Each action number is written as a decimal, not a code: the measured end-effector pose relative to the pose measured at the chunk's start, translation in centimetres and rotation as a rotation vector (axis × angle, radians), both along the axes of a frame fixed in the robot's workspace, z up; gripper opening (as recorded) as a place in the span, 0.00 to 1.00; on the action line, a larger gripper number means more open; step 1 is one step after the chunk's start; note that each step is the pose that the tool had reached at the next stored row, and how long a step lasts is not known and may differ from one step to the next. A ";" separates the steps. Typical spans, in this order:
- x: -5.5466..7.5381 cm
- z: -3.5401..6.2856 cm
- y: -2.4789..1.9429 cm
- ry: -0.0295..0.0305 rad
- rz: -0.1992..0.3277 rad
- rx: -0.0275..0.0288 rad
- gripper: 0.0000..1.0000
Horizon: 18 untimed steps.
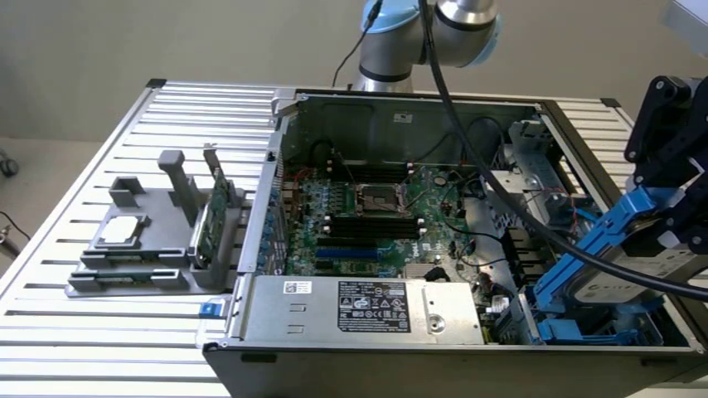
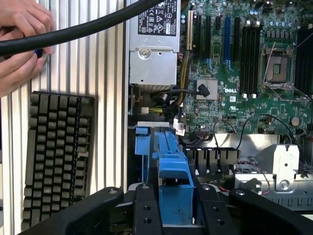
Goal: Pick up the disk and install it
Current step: 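Pick up the disk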
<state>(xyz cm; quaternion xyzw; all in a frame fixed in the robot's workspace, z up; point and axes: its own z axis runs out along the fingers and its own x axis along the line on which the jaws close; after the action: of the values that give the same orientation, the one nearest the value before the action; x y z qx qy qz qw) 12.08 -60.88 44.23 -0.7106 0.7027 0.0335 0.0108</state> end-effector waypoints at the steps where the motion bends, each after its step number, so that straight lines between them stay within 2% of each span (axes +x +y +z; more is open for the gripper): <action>1: -0.1 0.00 0.00 -0.0002 -0.001 0.0001 0.33; 8: -0.3 -0.06 0.00 -0.0045 -0.002 0.0003 0.33; 18: -0.4 -0.33 0.00 -0.0050 -0.002 0.0000 0.33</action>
<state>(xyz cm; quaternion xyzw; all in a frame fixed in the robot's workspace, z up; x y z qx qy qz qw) 11.68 -60.87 43.90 -0.7100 0.7034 0.0317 0.0126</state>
